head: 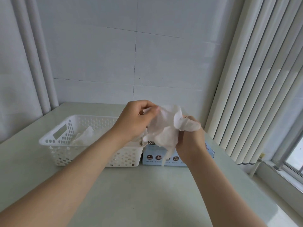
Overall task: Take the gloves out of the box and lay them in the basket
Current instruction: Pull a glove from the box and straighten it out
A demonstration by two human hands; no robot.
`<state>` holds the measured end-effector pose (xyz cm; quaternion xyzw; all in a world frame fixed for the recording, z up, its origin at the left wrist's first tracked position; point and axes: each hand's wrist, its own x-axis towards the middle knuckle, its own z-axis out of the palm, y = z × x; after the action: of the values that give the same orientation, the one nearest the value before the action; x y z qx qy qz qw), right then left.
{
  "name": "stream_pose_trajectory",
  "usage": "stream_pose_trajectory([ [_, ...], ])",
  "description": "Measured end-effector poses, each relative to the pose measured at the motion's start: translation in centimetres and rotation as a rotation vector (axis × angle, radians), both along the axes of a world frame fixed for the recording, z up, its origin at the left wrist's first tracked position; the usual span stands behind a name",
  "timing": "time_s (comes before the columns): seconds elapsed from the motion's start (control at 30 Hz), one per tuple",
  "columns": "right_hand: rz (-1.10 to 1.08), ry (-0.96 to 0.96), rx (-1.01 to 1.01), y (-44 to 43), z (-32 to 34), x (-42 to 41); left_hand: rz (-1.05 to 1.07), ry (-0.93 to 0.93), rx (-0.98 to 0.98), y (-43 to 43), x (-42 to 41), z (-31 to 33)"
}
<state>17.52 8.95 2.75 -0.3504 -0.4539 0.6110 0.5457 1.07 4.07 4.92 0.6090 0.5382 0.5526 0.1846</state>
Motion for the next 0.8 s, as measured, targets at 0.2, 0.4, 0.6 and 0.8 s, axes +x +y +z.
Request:
stream_pose_trajectory([
  [0.2, 0.229, -0.286, 0.081, -0.8, 1.0, 0.6, -0.042, -0.074, -0.031, -0.6, -0.4, 1.0],
  [0.4, 0.146, -0.477, 0.429, -1.2, 0.2, 0.1, -0.023, 0.039, -0.019, -0.6, -1.1, 1.3],
  [0.6, -0.062, -0.517, 0.588, -1.2, -0.6, -0.9, -0.053, 0.147, -0.045, -1.1, -1.6, 1.8],
  [0.8, -0.002, -0.526, 0.387, -1.0, 0.0, -0.4, 0.049, 0.182, -0.01, -0.8, -2.2, 1.8],
])
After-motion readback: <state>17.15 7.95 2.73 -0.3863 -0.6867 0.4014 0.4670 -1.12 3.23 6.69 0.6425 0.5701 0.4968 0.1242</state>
